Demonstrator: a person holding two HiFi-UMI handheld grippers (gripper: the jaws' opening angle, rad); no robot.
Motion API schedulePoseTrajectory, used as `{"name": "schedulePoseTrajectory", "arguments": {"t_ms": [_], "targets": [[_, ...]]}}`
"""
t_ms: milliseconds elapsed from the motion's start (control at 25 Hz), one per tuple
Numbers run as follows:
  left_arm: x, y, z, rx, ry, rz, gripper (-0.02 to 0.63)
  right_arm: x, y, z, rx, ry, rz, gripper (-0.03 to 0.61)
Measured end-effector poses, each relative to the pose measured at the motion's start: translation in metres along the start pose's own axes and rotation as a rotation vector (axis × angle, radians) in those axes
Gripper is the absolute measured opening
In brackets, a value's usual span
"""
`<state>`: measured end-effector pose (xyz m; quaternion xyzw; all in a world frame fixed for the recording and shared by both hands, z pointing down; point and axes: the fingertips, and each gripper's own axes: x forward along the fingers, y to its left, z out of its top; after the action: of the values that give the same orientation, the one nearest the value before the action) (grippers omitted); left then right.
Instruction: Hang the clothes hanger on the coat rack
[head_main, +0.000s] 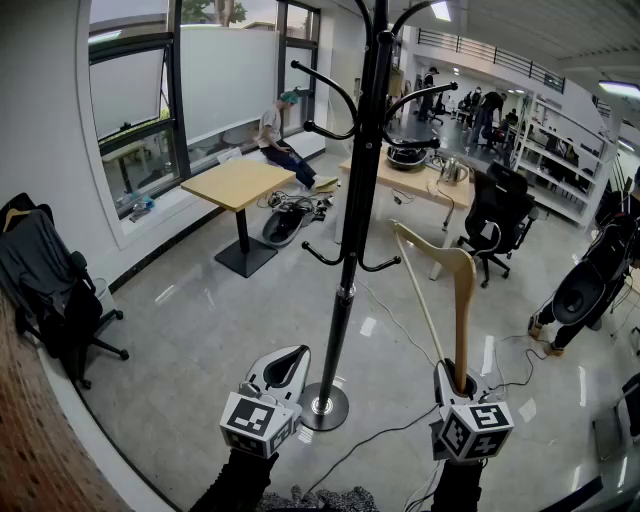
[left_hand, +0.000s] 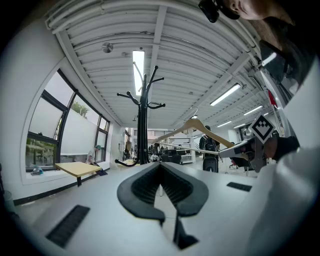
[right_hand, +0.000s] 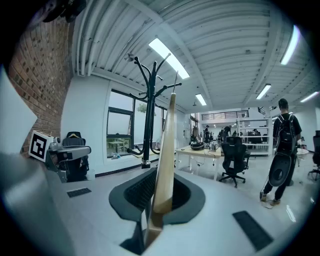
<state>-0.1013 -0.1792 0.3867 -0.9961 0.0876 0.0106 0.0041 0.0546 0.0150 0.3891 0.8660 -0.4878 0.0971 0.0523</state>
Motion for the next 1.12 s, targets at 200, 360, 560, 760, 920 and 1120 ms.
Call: {"name": "schedulePoseTrajectory", "arguments": {"t_ms": [200,360,560,760,920,1120], "targets": [[0.027,-0.008,-0.001,-0.001,0.006,0.014,0.008,0.023,-0.027,0.005,0.003,-0.003,0.022,0.044],[0.055,-0.018,0.003,0.021,0.006,0.037,0.008,0.048,-0.049,0.014,-0.006,-0.005,0.067,0.044],[0.075,-0.002,0.005,0.031,0.009,0.160,0.008,0.080,-0.079,0.024,-0.027,-0.011,0.129,0.044],[0.083,0.010,0.010,0.045,0.004,0.272,0.008,0.111,-0.096,0.031,-0.039,-0.012,0.204,0.044],[0.090,0.009,0.011,0.050,0.004,0.334,0.008,0.134,-0.104,0.031,-0.057,-0.003,0.262,0.044],[0.086,0.016,0.010,0.055,0.013,0.392,0.008,0.154,-0.095,0.038,-0.078,-0.006,0.327,0.044]]}}
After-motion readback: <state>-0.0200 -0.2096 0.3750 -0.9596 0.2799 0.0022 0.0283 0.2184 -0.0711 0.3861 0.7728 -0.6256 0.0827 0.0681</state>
